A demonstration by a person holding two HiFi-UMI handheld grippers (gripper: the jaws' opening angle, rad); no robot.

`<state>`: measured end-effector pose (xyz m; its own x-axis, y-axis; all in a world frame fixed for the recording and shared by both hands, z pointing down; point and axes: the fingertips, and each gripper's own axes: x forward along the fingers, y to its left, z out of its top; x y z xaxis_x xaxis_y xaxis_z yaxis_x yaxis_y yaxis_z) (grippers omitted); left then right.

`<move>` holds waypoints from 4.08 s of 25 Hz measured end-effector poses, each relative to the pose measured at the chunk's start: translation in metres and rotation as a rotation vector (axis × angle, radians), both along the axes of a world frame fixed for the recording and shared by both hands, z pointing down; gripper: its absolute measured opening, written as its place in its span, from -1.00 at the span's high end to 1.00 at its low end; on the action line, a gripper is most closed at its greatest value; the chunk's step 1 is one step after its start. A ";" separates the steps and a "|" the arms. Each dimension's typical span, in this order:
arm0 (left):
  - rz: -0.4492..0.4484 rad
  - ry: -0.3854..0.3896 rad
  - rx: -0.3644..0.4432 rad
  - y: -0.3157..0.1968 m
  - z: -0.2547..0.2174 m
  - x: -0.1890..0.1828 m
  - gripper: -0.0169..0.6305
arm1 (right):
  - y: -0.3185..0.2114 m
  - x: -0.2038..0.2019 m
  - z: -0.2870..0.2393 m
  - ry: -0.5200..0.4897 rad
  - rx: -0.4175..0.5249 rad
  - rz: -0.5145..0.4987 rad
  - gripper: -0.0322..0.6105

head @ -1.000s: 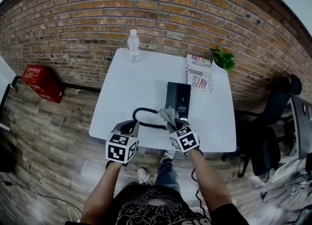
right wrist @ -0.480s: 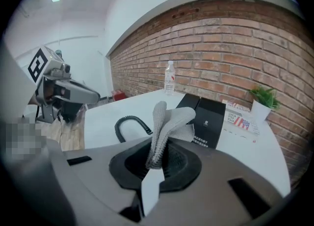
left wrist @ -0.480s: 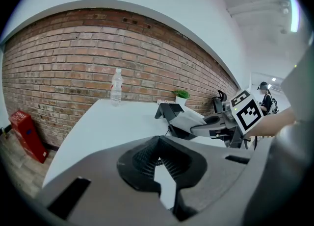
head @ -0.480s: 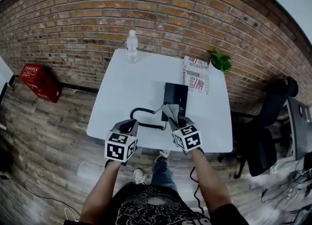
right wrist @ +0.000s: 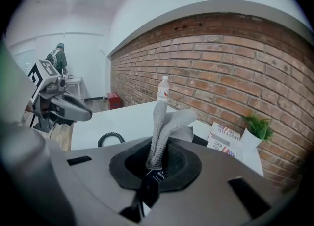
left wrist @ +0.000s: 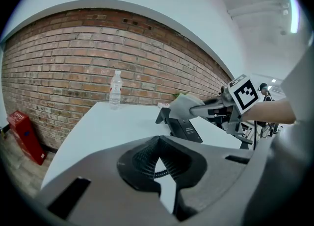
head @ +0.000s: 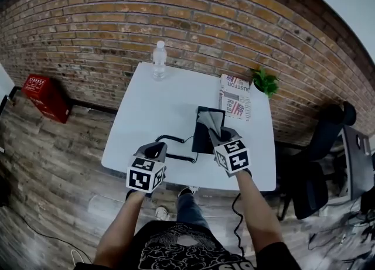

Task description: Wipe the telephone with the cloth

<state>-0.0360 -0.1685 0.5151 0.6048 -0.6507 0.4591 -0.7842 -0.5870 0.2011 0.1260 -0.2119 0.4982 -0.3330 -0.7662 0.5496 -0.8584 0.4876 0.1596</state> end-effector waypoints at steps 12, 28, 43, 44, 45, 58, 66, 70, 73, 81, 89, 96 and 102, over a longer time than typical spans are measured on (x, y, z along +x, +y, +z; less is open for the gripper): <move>-0.061 0.024 -0.016 -0.042 0.000 -0.001 0.93 | -0.076 -0.013 -0.016 0.148 0.019 -0.120 0.87; -0.095 0.031 -0.067 -0.065 0.020 0.004 0.93 | -0.106 -0.049 0.035 0.377 -0.145 -0.367 0.87; -0.111 0.024 -0.063 -0.052 0.023 -0.010 0.93 | -0.084 -0.065 0.060 0.443 -0.270 -0.415 0.86; -0.112 0.022 -0.063 -0.051 0.023 -0.012 0.93 | -0.082 -0.067 0.062 0.440 -0.273 -0.422 0.86; -0.114 0.020 -0.064 -0.050 0.024 -0.014 0.93 | -0.080 -0.070 0.064 0.436 -0.274 -0.430 0.87; -0.080 0.018 -0.066 -0.027 0.028 -0.016 0.93 | -0.038 -0.078 0.085 0.390 -0.298 -0.403 0.86; -0.062 0.008 -0.073 -0.007 0.034 -0.024 0.93 | -0.013 -0.078 0.092 0.345 -0.304 -0.351 0.86; -0.049 0.006 -0.083 0.006 0.039 -0.024 0.93 | 0.004 -0.081 0.100 0.334 -0.318 -0.339 0.87; -0.040 0.007 -0.085 0.014 0.040 -0.023 0.93 | 0.013 -0.081 0.103 0.318 -0.325 -0.322 0.86; -0.036 -0.001 -0.088 0.028 0.044 -0.029 0.93 | 0.040 -0.085 0.113 0.243 -0.339 -0.278 0.86; -0.015 -0.002 -0.080 0.028 0.041 -0.020 0.93 | 0.039 -0.082 0.097 0.182 -0.282 -0.253 0.86; 0.012 -0.005 -0.075 0.020 0.038 -0.005 0.93 | 0.011 -0.069 0.049 0.125 -0.182 -0.220 0.86; 0.028 -0.007 -0.070 0.008 0.034 0.007 0.93 | -0.019 -0.050 0.005 0.103 -0.089 -0.185 0.86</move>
